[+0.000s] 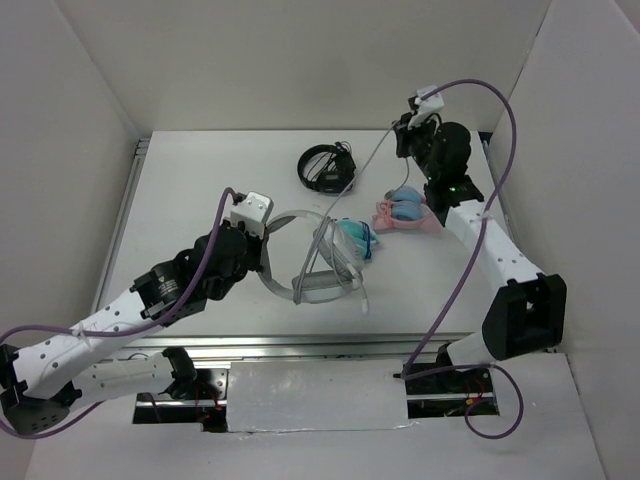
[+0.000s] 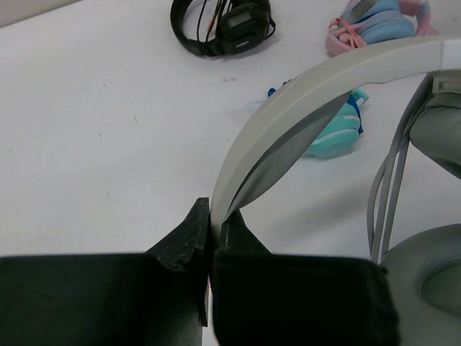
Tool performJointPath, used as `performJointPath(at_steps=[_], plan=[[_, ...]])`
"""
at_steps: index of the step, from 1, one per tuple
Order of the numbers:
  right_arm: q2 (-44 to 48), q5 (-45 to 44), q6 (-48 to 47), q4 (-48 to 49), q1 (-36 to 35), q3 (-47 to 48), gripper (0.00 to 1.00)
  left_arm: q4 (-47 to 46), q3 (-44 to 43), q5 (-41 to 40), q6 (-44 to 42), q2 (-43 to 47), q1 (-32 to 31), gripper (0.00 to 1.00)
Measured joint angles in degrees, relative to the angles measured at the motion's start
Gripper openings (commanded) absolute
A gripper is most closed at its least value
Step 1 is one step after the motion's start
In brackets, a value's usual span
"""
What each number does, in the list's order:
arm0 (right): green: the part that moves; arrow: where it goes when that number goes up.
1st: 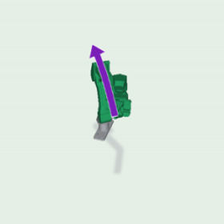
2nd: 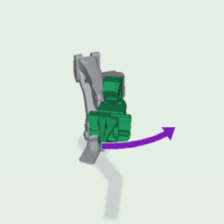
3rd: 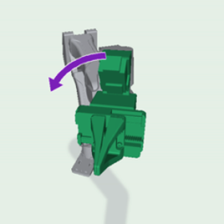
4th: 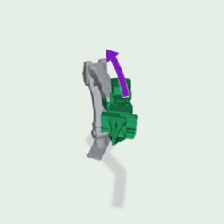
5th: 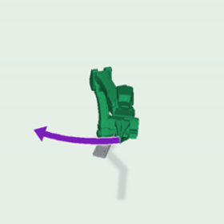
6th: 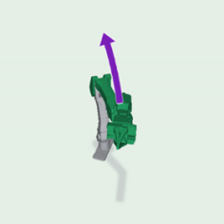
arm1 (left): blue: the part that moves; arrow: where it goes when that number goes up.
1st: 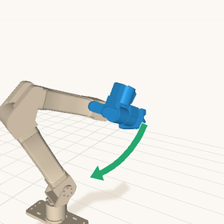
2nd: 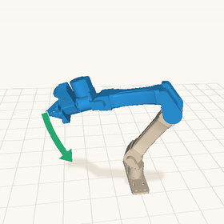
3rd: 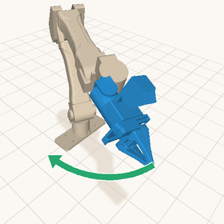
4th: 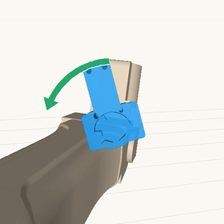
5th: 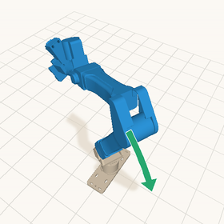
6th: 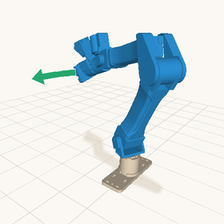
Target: Wrap the headphones
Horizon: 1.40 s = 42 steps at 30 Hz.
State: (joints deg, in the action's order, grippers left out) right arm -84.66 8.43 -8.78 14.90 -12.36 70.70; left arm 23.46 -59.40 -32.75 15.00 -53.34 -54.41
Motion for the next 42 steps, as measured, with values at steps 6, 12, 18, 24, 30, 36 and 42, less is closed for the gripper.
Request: performJointPath(at_steps=[6,12,18,24,30,36,42], plan=[[5.53,-0.52,0.22,0.66,3.08,0.17,0.0,0.11,1.22,-0.44,2.38,-0.57,0.0,0.0],[3.78,1.09,0.39,0.04,3.19,0.55,0.0,-1.68,1.4,1.2,3.08,0.39,0.0,0.0],[-0.96,2.45,2.67,-0.04,-0.28,0.55,0.0,-1.53,-1.31,0.76,1.44,1.18,0.0,0.0],[-3.34,4.28,6.36,2.75,-7.08,-3.08,0.02,-2.95,-13.53,-1.68,-2.23,0.98,0.02,0.0],[-7.06,8.22,8.74,7.45,-15.74,-5.51,0.05,-3.89,-28.22,-4.46,-5.95,-4.0,0.11,0.0],[-13.81,11.15,9.68,9.97,-21.88,-2.71,0.09,-2.27,-41.27,-4.42,-9.16,-12.02,0.22,0.0],[-20.17,14.53,13.16,14.27,-24.83,2.19,0.21,0.35,-44.92,-4.57,-11.72,-13.22,0.22,0.0]])
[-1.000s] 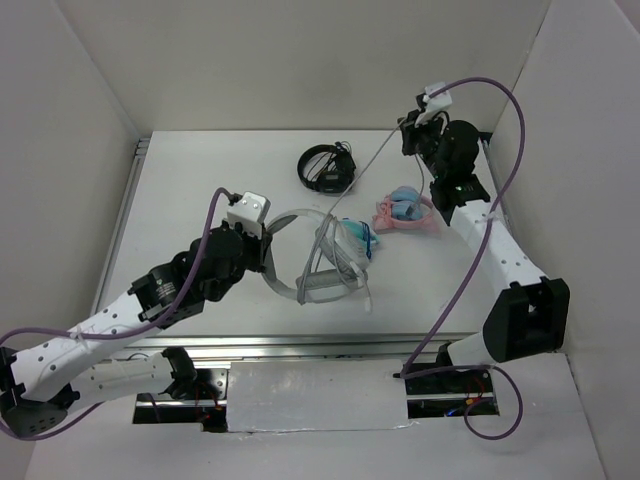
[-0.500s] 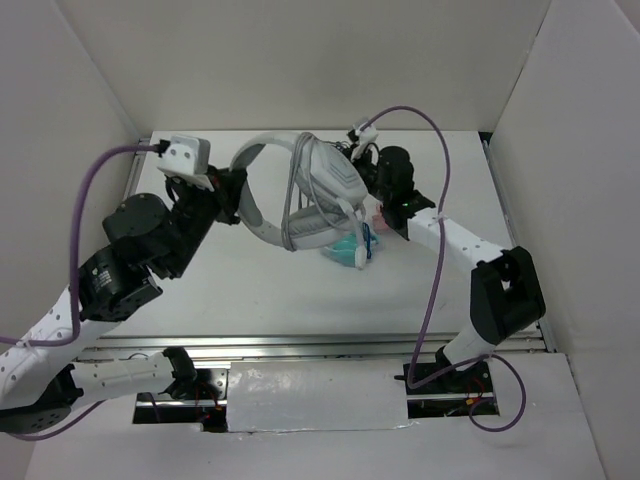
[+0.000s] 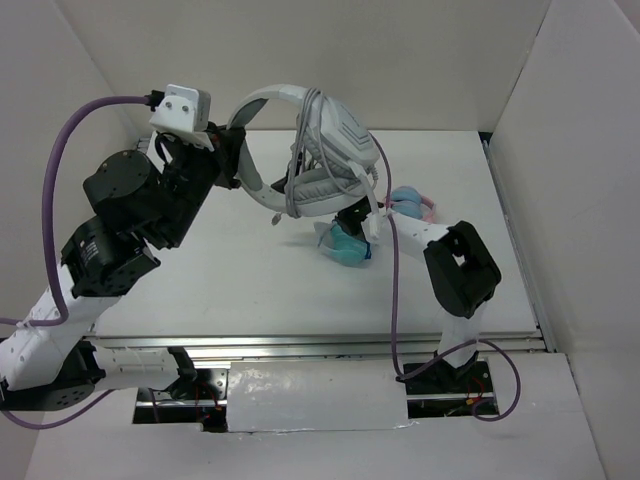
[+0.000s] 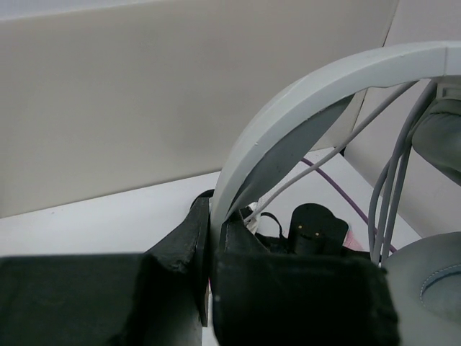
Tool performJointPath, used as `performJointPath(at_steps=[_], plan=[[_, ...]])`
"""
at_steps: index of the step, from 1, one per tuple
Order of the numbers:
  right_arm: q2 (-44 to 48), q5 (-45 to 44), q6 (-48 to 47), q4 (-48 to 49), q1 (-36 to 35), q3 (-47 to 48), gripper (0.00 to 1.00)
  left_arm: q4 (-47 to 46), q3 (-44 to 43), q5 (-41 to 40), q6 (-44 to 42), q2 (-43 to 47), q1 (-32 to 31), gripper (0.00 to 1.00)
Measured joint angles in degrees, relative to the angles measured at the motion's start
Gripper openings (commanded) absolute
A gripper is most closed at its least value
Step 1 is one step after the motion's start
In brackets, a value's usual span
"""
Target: Wrap the headphones
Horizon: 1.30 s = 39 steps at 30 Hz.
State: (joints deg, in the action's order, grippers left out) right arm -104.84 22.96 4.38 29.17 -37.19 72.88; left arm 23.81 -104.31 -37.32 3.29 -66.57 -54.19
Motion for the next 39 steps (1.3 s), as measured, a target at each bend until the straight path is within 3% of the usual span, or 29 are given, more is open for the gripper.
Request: performJointPath(at_steps=[7,12,14,15,17,22,31,35,39], plan=[[-6.08,2.62,6.14,6.43,-1.68,1.7,0.31,0.83,-2.16,0.07,-1.57,0.22,0.0,0.0],[-9.4,4.31,10.38,9.57,-1.86,1.66,0.31,0.72,-3.39,-0.07,-1.84,0.98,0.0,0.0],[-9.9,4.79,11.74,10.95,-2.05,1.49,0.24,0.63,-3.67,-0.35,-1.92,1.25,0.0,0.0],[-9.92,4.87,12.28,11.67,-2.08,1.09,0.1,0.57,-3.91,-0.52,-2.03,1.25,0.0,0.0],[-9.9,4.87,13.53,14.1,-2.25,-0.37,0.01,0.39,-4.28,-1.29,-2.08,1.14,0.0,0.0],[-7.28,2.64,14.14,17.14,-4.76,-9.7,0.0,-0.04,-3.87,-6.62,-3.89,0.74,0.0,0.0],[14.32,-13.57,11.82,13.86,-20.48,-36.83,0.0,-8.33,1.07,-19.96,-9.22,-4.2,0.66,0.0],[23.02,-26.18,10.01,6.34,-29.31,-38.45,0.0,-9.01,0.96,-21.92,-7.89,-7.56,3.72,0.0],[29.83,-40.33,8.35,-1.84,-40.13,-38.1,0.0,-5.68,0.63,-19.19,-1.57,-10.45,11.13,0.0]])
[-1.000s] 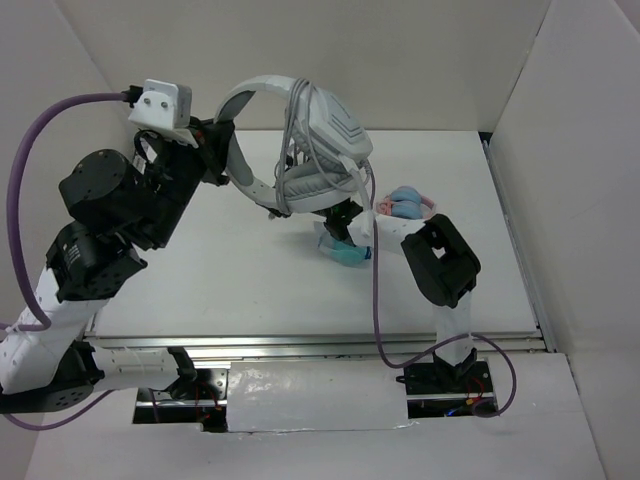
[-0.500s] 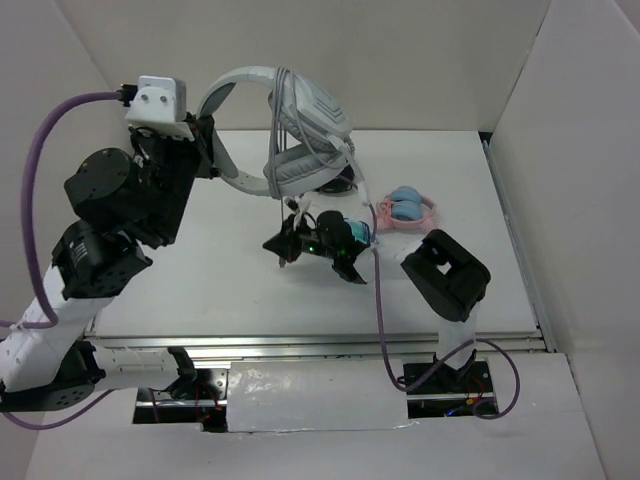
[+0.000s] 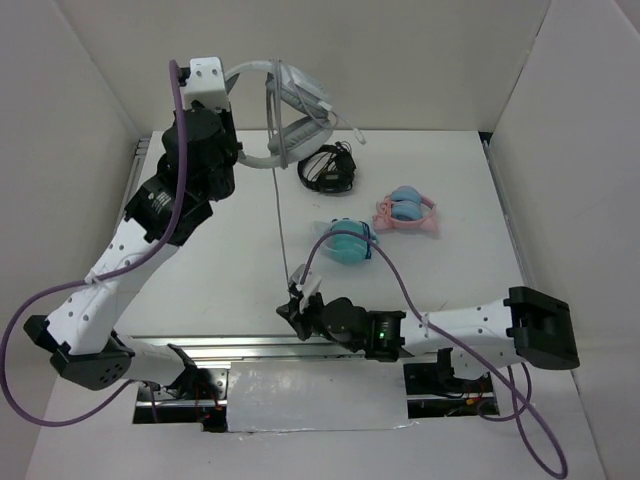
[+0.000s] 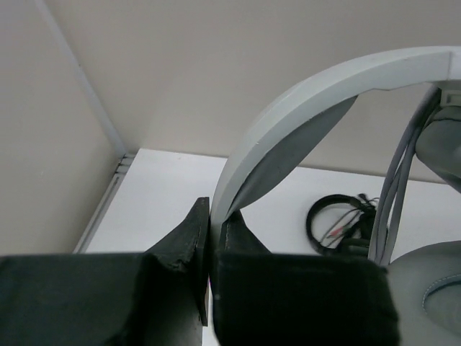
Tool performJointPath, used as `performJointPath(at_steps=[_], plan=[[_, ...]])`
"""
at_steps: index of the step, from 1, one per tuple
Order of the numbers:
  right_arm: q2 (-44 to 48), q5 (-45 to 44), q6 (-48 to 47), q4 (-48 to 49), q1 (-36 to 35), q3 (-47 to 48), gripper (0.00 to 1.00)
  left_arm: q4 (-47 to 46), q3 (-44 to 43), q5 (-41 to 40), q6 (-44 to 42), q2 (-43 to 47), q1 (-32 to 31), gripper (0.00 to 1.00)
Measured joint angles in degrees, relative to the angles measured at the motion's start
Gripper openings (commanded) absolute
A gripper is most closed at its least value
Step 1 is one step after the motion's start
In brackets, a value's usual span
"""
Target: Wrap the headphones
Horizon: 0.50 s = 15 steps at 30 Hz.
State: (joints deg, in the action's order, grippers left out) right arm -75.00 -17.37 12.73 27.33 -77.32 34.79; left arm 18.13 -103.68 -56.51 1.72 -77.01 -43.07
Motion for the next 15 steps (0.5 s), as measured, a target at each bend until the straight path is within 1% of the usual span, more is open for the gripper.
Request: performJointPath(at_steps=[2,5,8,11,15], plan=[[2.21,-7.02,-0.5,-5.53,-3.65,1.64,0.0,3.19,0.52,3.28,3.63,-1.09,5.44,0.0],[4.26,-18.38,-1.09,-14.38,-7.06,6.03,0.0,4.85,4.39,5.66,8.74,-1.97,12.35,0.0],[6.27,-27.17,-2.47,-21.22,-8.98,9.99,0.0,5.84,9.42,7.85,12.44,-3.45,17.31,0.0],[8.15,-34.34,-5.77,-25.35,-9.25,12.55,0.0,5.6,16.96,9.4,15.67,-4.04,19.3,0.0],[9.2,-41.77,-15.61,-23.74,-9.2,13.2,0.0,4.5,28.06,12.81,18.97,-4.04,19.98,0.0]])
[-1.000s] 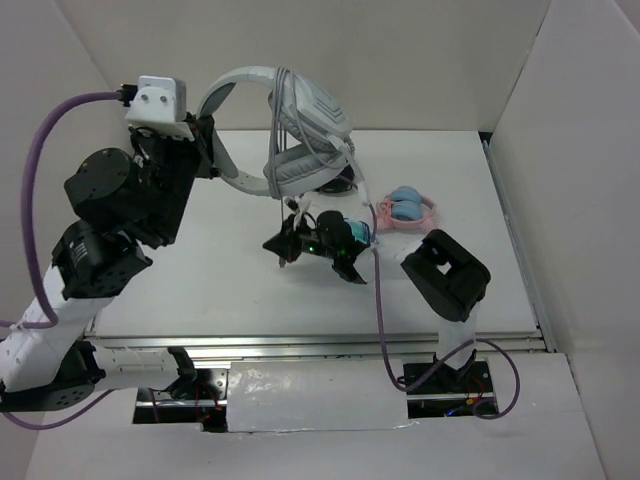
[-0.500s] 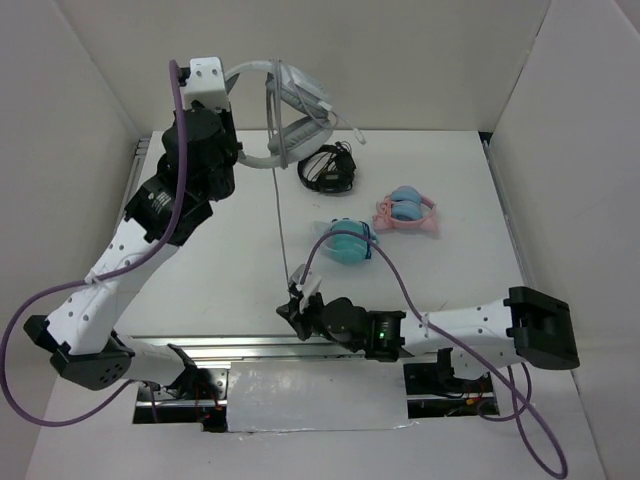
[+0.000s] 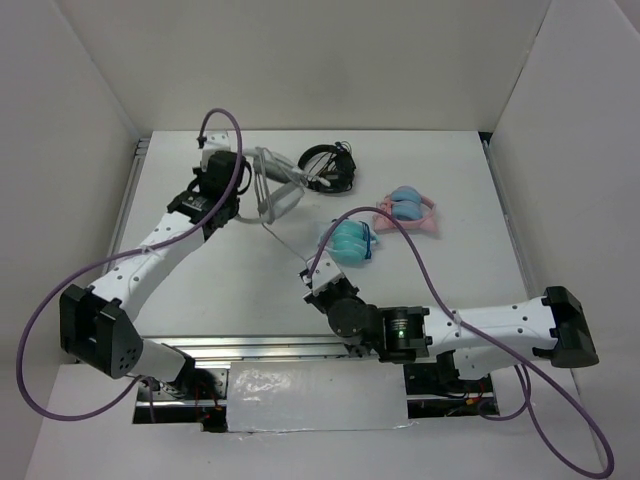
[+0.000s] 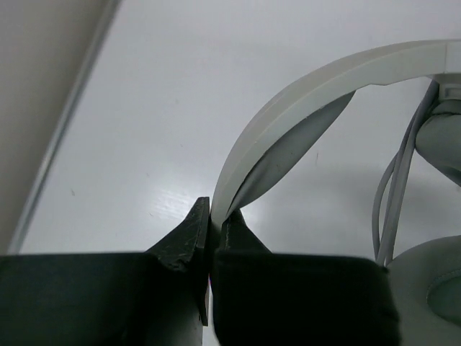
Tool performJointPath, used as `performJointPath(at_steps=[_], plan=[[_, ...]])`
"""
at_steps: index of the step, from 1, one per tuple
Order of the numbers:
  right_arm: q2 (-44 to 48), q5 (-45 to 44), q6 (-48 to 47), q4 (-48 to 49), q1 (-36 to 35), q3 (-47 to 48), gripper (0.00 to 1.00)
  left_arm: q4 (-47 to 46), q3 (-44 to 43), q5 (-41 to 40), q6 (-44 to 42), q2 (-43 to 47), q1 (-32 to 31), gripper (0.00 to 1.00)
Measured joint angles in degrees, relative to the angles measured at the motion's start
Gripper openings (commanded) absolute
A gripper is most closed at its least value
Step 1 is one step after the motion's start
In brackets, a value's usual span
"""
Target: Wrap the headphones
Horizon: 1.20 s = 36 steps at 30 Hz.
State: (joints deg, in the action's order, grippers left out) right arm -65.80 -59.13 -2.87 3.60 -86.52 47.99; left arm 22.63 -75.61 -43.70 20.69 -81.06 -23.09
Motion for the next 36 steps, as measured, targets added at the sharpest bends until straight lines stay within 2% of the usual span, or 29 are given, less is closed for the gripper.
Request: performJointPath(at_steps=[6,9,11,14,19,26,30,33,36], plan=[[-0.33,-3.04,-20.37,12.63,3.56,-0.11,0.0,-3.45,13.55,7.19,2.62,1.73,-2.1,0.0],[-0.7,-1.07,-28.7,18.53,9.18,-0.02,0.0,-5.53,19.56,8.17,3.54,5.22,-5.92,0.0],[-0.94,2.29,-31.36,19.02,13.81,0.48,0.0,-7.34,23.08,8.55,3.74,7.87,-7.87,0.0],[-1.9,11.02,-33.38,16.76,21.42,2.64,0.0,-9.27,28.0,9.11,5.03,12.66,-10.23,0.0],[-2.19,32.61,-38.4,10.71,32.3,4.61,0.0,-11.65,32.61,9.51,4.85,19.08,-15.47,0.0],[-9.46,63.73,-40.48,-6.01,45.9,16.68,0.0,-15.45,36.0,10.14,4.76,24.63,-23.71,0.0],[-13.16,73.75,-39.78,-9.77,50.9,18.91,0.01,-16.74,36.0,9.03,4.63,27.98,-26.4,0.0],[-14.53,79.87,-39.52,-12.46,52.92,18.91,0.07,-16.63,36.85,9.09,3.04,30.53,-26.91,0.0],[-16.26,86.6,-38.86,-14.99,54.01,19.3,0.19,-15.72,38.25,9.66,1.97,32.81,-26.84,0.0]])
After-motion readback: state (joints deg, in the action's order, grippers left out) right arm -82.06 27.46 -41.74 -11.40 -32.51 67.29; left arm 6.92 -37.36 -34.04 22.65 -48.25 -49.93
